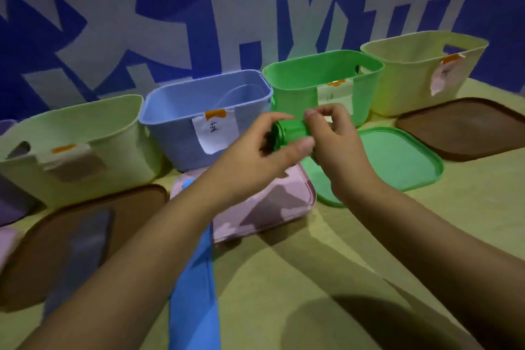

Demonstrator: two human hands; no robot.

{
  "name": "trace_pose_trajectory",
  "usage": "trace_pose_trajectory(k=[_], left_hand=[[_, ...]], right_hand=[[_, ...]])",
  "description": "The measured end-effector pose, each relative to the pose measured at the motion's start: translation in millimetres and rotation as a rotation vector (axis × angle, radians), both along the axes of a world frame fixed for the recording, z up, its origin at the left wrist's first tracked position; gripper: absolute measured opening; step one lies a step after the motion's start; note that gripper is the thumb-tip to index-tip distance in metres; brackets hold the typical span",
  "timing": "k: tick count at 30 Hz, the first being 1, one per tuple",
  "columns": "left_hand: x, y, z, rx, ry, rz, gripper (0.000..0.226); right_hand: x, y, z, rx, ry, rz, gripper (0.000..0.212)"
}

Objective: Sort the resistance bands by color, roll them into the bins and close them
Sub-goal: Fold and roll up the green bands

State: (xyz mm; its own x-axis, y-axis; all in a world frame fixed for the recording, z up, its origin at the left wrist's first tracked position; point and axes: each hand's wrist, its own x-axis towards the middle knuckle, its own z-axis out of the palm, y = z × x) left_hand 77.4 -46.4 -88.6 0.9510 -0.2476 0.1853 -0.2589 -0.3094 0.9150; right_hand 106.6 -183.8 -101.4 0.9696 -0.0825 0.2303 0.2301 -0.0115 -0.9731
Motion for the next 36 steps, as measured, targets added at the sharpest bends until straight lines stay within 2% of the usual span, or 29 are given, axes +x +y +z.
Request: trace_pose_trajectory(k=[2,7,10,12,15,18,22,27,32,36], left_hand=[[16.0,2.7,16.4,0.113,0.013,-0.042,0.054],[42.2,-7.5,81.3,0.133,0.083,-0.037,0.041],[55.4,-15.9,118.1,0.258,0.048,-0.018,0.036],[66.0,-22.0,134.4,0.351,0.015,-0.009,0.037],[82.1,-33.8,145.9,0.349,0.045,-0.011,0.037],[103.1,-42.6,144.6,0.355,0.124,0.024,0.042],[147.0,-46.5,134.5,0.422,0.221,0.112,0.055],[223.5,-61.2,105.1,0.621,0.277,0.108,0.042],[274.4,-73.5,59.6,0.894,0.303,-0.019,0.03],[297.9,-80.4,30.1,1.089,0.304,-0.169,0.043]], right_hand=[[13.7,-2.0,13.9,0.034,0.094,-0.009,0.007],[32.1,-11.5,66.7,0.089,0.25,-0.033,0.014],[38.8,-20.4,96.1,0.107,0.292,-0.029,0.021],[44.8,-28.7,109.5,0.088,0.316,-0.023,0.024],[56.4,-42.8,121.2,-0.003,0.329,0.01,0.032],[71.1,-62.4,125.3,-0.078,0.343,-0.024,0.042],[97.1,-93.4,115.7,-0.032,0.379,-0.086,0.028],[142.8,-115.2,99.7,-0.108,0.32,-0.168,0.017],[165.6,-115.3,80.2,-0.175,0.325,-0.189,0.01],[169.2,-115.0,66.8,-0.163,0.368,-0.188,0.013]])
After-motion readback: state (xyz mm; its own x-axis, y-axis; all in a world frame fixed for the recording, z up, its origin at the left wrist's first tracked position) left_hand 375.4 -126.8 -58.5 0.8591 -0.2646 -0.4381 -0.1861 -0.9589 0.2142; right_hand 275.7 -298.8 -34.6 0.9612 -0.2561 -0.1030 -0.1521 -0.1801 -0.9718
